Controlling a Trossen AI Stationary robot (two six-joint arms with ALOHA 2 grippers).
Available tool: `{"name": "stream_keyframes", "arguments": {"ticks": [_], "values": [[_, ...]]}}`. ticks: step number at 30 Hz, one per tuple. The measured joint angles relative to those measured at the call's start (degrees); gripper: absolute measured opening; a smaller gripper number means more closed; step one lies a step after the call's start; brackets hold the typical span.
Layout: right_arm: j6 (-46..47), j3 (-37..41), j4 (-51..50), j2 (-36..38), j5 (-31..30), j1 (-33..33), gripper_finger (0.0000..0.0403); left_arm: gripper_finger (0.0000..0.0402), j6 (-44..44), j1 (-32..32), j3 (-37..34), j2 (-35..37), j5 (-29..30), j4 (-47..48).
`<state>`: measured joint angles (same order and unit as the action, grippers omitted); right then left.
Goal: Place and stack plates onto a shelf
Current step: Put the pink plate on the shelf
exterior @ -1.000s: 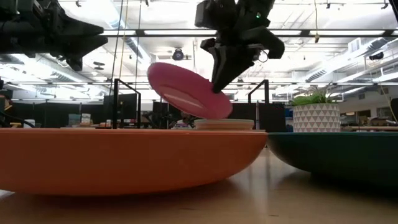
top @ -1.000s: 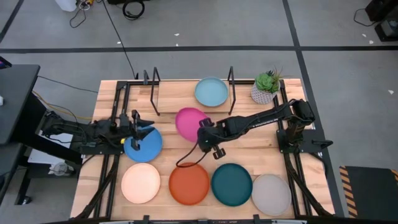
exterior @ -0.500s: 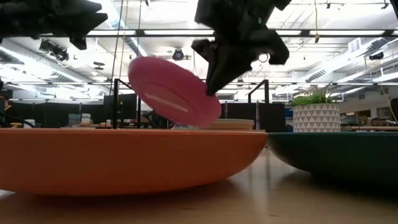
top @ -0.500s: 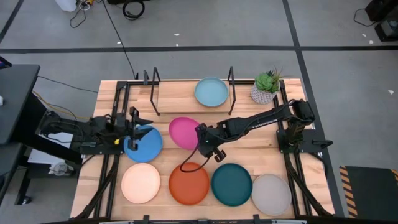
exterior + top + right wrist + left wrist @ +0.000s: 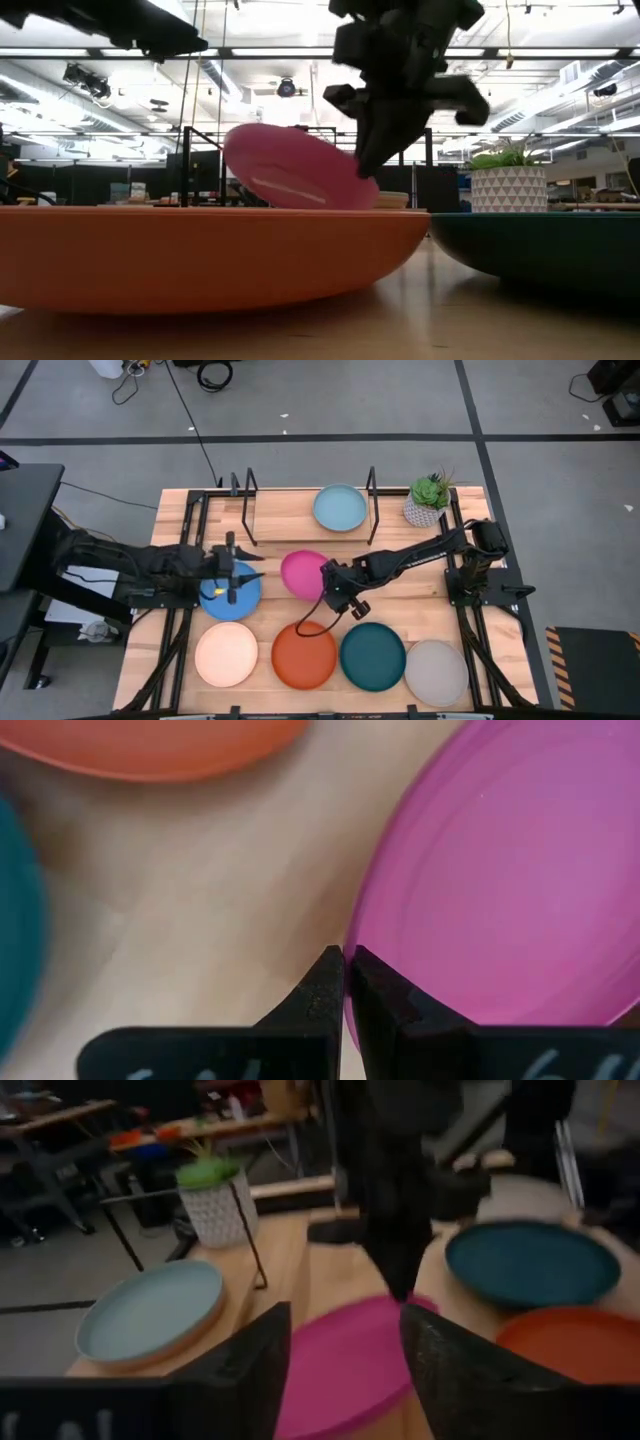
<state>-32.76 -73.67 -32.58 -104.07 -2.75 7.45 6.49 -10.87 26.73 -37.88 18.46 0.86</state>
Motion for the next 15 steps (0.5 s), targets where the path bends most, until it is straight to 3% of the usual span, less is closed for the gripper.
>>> {"name": "stream_keyframes", "arguments": {"ticks": [6,13,15], "values": [[1.66,0.00,-3.01,5.18,2.89,0.35,0.0020,0.0253,7.79,-5.81,5.10,-6.98,0.62,7.81],[2.46,0.00,-3.92,9.92,10.27,0.19,0.0020,0.0249,13.79,-12.69,5.82,-13.53,8.30,6.50],[2.11,-0.02,-3.80,10.19,12.28,0.19,0.0020,0.0246,15.21,-13.31,5.82,-15.20,12.92,4.09]]}}
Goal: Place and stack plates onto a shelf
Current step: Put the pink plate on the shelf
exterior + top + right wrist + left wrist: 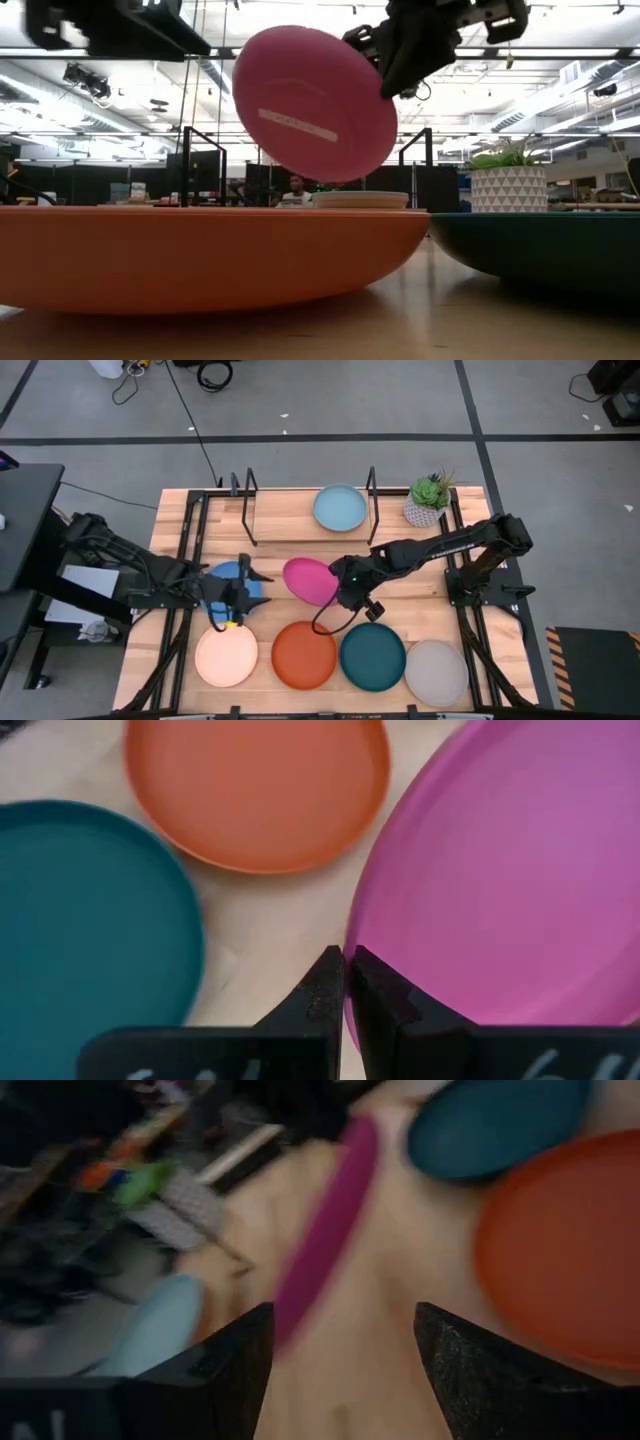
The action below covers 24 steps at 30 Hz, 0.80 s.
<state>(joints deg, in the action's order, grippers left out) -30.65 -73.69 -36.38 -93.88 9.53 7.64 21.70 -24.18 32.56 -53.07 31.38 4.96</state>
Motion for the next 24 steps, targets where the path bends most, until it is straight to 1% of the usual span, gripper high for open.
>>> {"name": "stream_keyframes", "arguments": {"ticks": [1,3,9,12,15,17,19,21,23,24], "values": [[-0.14,0.01,0.04,-0.12,0.71,0.00,0.0020,0.0246,0.56,-0.15,0.02,-0.80,1.98,-1.01],[-0.25,0.02,0.15,-0.41,0.90,-0.03,0.0020,0.0245,2.33,-0.16,0.02,-2.10,3.34,-2.98],[-1.05,0.02,0.65,-0.66,1.17,-0.02,0.0020,0.0245,4.64,-0.01,0.04,-7.66,2.01,-9.54],[-1.79,0.00,0.74,-0.66,2.47,-0.04,0.0020,0.0245,6.08,0.39,0.02,-10.29,1.92,-11.80],[-2.71,0.01,1.07,-0.66,3.05,0.00,0.0020,0.0245,5.99,1.99,0.04,-12.34,1.74,-13.63],[-3.37,0.00,1.54,-0.66,4.89,-0.04,0.0020,0.0245,5.98,3.28,0.04,-13.63,1.77,-13.53],[-3.44,0.02,2.01,-0.66,5.35,-0.04,0.0020,0.0243,5.78,4.35,0.04,-14.67,0.72,-13.80],[-3.43,0.02,1.97,-0.69,4.91,-0.03,0.0020,0.0236,5.75,5.12,0.04,-15.34,-1.90,-13.93],[-3.49,0.02,2.53,-0.72,4.21,-0.17,0.0020,0.0221,5.76,5.44,0.04,-15.70,-4.24,-13.98],[-3.53,0.00,2.87,-0.70,4.31,-0.27,0.0020,0.0212,5.76,5.46,0.04,-15.66,-4.35,-14.07]]}}
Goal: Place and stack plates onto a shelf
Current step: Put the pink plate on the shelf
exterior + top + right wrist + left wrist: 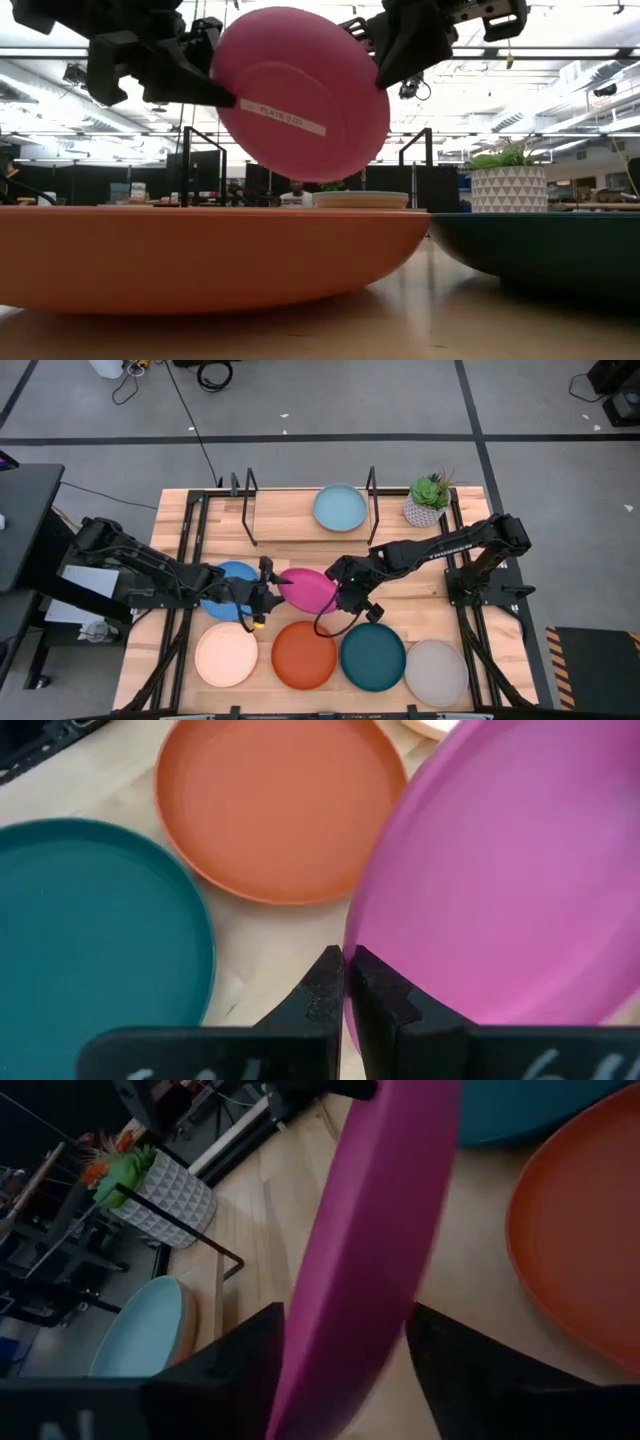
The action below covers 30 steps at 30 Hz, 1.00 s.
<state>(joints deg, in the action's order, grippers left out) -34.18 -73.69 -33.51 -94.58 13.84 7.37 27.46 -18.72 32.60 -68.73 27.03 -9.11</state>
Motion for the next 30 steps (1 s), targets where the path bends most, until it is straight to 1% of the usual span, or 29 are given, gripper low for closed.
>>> {"name": "stream_keyframes", "arguments": {"ticks": [8,11,13,17,20,23,25,27,30], "values": [[0.45,0.00,1.47,0.09,0.48,-0.07,0.0023,0.0126,1.27,-1.27,0.00,0.09,-1.54,0.61],[1.79,0.00,2.75,0.19,-0.16,-0.10,0.0038,0.0107,1.49,-1.89,0.00,0.06,-1.85,0.89],[2.66,-0.31,3.97,0.43,-2.13,-0.12,0.0057,0.0100,1.38,-2.08,0.28,0.15,-1.14,-0.41],[3.83,-1.46,4.30,1.68,-8.02,-0.10,0.0102,0.0092,0.16,-1.95,0.28,0.11,-0.33,-0.48],[5.15,-2.24,4.46,3.96,-13.39,-0.06,0.0135,0.0087,-0.01,-1.95,0.26,0.11,-0.09,-0.33],[7.78,-2.25,4.87,7.24,-21.22,0.25,0.0159,0.0081,0.00,-1.99,0.26,0.11,1.99,-0.29],[10.27,-2.25,4.80,9.64,-27.25,0.67,0.0168,0.0077,0.16,-1.97,0.26,0.11,4.16,-0.28],[12.64,-2.27,4.73,11.99,-31.22,1.11,0.0172,0.0071,0.13,-1.97,0.24,0.11,6.55,-0.13],[15.56,-1.63,4.33,14.70,-32.12,1.56,0.0172,0.0055,0.23,-1.97,0.24,0.11,8.52,-0.19]]}}
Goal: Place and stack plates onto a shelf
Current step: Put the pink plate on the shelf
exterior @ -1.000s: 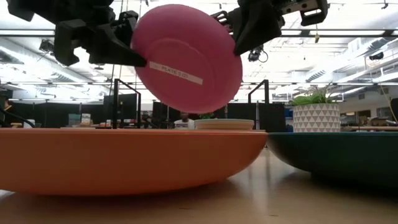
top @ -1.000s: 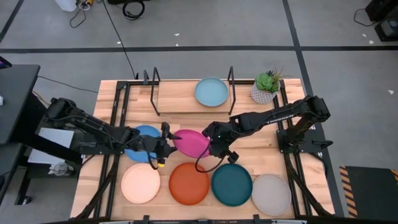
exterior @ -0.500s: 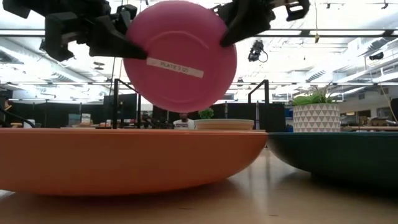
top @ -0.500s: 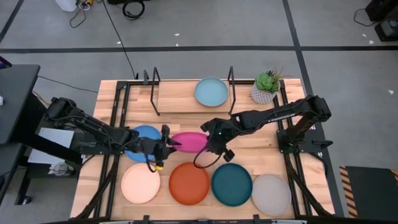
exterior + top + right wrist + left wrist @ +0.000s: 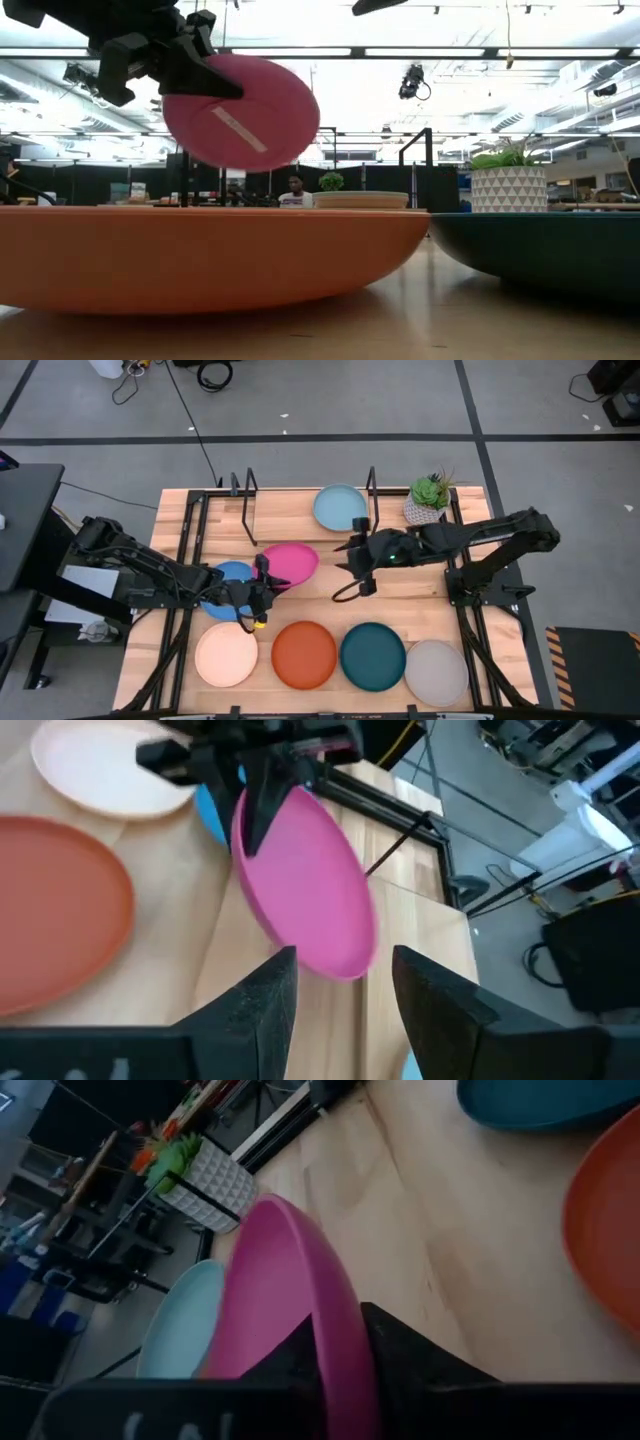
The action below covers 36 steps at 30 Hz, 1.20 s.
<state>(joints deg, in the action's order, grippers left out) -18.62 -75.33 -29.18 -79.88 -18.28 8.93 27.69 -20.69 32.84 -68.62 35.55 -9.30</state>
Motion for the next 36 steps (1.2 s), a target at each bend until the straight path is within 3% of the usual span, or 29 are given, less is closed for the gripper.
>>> {"name": "stream_keyframes", "arguments": {"ticks": [5,9,11,16,19,25,31,36], "values": [[4.21,4.12,0.05,2.93,-0.13,0.87,0.0170,0.0033,4.28,0.00,-0.02,0.00,0.82,-4.28],[7.04,10.22,3.61,3.86,-0.53,1.13,0.0170,0.0041,8.94,1.92,-0.02,0.00,0.70,-9.85],[8.23,13.51,6.54,3.92,-1.59,1.57,0.0170,0.0050,9.38,4.29,-0.02,0.00,-0.16,-11.55],[10.14,20.67,13.82,3.96,-5.94,3.40,0.0169,0.0048,8.59,13.36,-0.04,-0.02,-8.80,-12.48],[9.94,24.32,19.05,3.96,-7.91,4.82,0.0169,0.0041,7.39,18.63,-0.04,-0.98,-10.25,-14.68],[7.82,31.34,31.33,3.99,-9.16,6.67,0.0169,0.0040,5.58,25.87,-0.07,-7.21,-10.12,-20.22],[4.13,36.05,41.46,3.99,-9.74,7.23,0.0169,0.0040,3.89,28.08,-0.11,-14.09,-3.57,-27.91],[2.16,40.16,49.48,3.91,-9.27,7.19,0.0169,0.0040,4.61,30.18,-0.06,-17.15,-1.61,-28.90]]}}
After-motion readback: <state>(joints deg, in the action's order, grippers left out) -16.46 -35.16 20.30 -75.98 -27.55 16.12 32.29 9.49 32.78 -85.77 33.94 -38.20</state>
